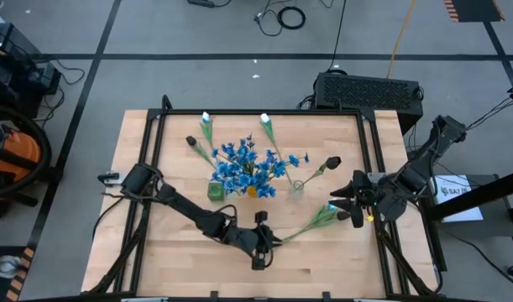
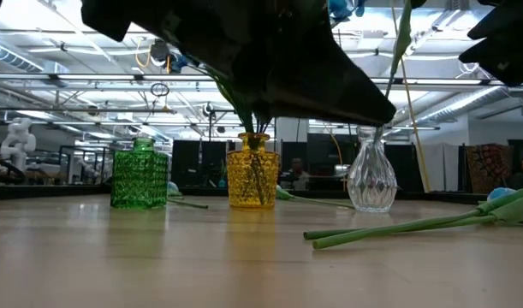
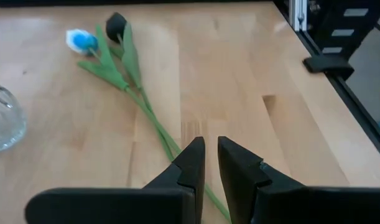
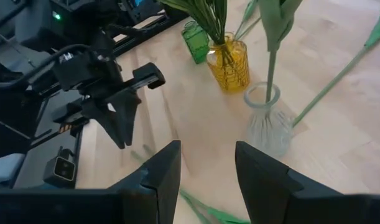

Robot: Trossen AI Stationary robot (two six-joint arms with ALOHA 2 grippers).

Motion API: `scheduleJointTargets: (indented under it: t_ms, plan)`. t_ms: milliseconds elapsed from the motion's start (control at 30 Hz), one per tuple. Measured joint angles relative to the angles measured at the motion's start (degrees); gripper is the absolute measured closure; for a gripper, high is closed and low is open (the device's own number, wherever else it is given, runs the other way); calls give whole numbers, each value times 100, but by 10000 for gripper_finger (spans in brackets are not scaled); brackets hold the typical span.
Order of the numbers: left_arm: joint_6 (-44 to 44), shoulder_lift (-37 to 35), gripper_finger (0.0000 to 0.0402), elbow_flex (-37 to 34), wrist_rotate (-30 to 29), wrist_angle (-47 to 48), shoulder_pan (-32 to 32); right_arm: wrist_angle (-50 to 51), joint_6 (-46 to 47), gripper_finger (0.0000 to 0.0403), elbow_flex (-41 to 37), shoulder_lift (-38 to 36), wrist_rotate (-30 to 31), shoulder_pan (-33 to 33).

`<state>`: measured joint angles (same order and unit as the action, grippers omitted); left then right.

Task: Sort flowers into vase by color
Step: Put the bottom black flower into the transparent vase

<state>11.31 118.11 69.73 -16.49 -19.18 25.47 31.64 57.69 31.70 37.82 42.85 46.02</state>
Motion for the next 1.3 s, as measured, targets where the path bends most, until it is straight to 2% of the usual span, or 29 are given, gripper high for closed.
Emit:
scheduleJointTargets:
  t_ms: [133, 267, 667, 900, 1300]
  plan:
    - [29, 45, 349, 0, 17, 19, 53, -6, 73, 259, 0, 150, -45, 96]
    - [12, 45, 349, 0, 17, 26, 137, -18, 208, 259, 0, 494, -334, 174]
    - [-123, 45, 349, 2, 13, -4, 170, 9, 891, 259, -2, 2525, -1471, 362]
    - [-123, 48, 349, 2, 13, 22, 166, 63, 563, 259, -2, 3261, -1625, 360]
    - [-129, 52, 349, 2, 87, 24, 166, 476, 462, 263, -2, 3933, -1790, 311]
